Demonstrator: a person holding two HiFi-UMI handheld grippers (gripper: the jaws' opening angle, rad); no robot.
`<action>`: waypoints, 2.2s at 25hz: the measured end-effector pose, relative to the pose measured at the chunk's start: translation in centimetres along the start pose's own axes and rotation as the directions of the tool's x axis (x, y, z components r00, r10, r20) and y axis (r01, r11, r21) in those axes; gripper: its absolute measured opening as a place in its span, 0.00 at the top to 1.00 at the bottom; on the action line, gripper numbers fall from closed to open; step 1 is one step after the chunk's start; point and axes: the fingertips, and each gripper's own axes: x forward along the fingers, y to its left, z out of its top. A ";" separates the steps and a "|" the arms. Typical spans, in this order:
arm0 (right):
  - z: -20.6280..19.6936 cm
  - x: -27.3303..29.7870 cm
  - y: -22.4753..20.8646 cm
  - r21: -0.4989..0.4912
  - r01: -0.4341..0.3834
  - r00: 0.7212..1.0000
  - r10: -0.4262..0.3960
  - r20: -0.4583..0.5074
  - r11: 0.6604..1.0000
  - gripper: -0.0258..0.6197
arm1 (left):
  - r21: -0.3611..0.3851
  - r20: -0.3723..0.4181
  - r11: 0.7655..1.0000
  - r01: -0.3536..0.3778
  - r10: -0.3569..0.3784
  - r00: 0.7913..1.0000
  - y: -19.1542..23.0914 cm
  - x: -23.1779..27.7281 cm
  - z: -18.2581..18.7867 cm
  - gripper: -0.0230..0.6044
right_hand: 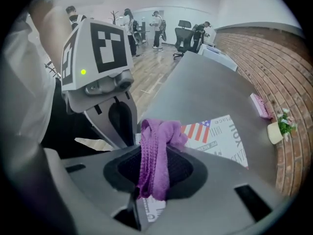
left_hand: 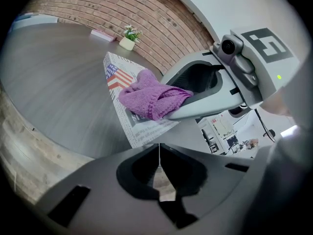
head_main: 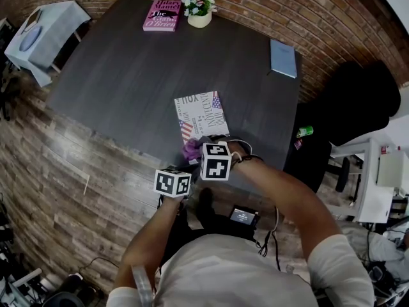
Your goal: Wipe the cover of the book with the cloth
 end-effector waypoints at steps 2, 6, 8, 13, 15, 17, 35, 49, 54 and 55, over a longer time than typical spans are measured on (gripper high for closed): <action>-0.1 -0.1 0.3 0.000 -0.014 1.000 0.014 0.000 1.000 0.79 | 0.011 0.008 1.000 0.005 -0.005 1.000 -0.1 -0.1 0.0 0.94; -0.1 -0.3 1.1 -0.006 -0.042 0.999 0.041 -0.002 0.999 0.79 | 0.028 0.010 0.999 0.020 -0.020 1.000 -0.5 -0.3 -0.2 0.94; -0.2 -0.4 1.5 -0.007 -0.059 0.998 0.059 -0.004 0.998 0.79 | 0.025 0.006 0.999 0.029 -0.029 1.000 -0.6 -0.4 -0.5 0.94; -0.2 -0.8 2.9 -0.016 -0.107 0.994 0.107 -0.006 0.994 0.79 | 0.021 -0.003 0.999 0.032 -0.032 0.999 -0.7 -1.0 -1.6 0.94; -0.2 -1.1 3.7 -0.018 -0.139 0.990 0.139 -0.003 0.990 0.79 | 0.020 -0.006 0.999 0.037 -0.037 0.999 -0.8 -1.1 -2.1 0.94; -0.4 -1.5 4.4 -0.026 -0.172 0.985 0.172 -0.004 0.985 0.79 | 0.015 -0.014 0.999 0.040 -0.040 0.999 -0.9 -1.2 -2.7 0.94; -4.8 -5.2 -5.5 -0.063 0.133 0.990 -0.136 -0.036 0.989 0.79 | 0.056 0.059 0.998 0.031 -0.034 0.998 -1.8 -2.2 1.8 0.94; -5.8 -2.8 -17.4 -0.115 0.346 0.930 -0.356 -0.087 0.931 0.79 | 0.033 0.034 0.999 0.025 -0.027 0.999 -1.1 -1.0 3.2 0.93; -4.9 -1.8 -19.9 -0.150 0.362 0.921 -0.378 -0.092 0.920 0.79 | 0.024 0.033 0.999 0.030 -0.031 0.999 -1.0 -1.0 3.4 0.94; -4.8 -1.6 -20.3 -0.160 0.363 0.920 -0.380 -0.095 0.918 0.79 | 0.022 0.033 0.999 0.031 -0.031 0.999 -0.9 -1.0 3.4 0.94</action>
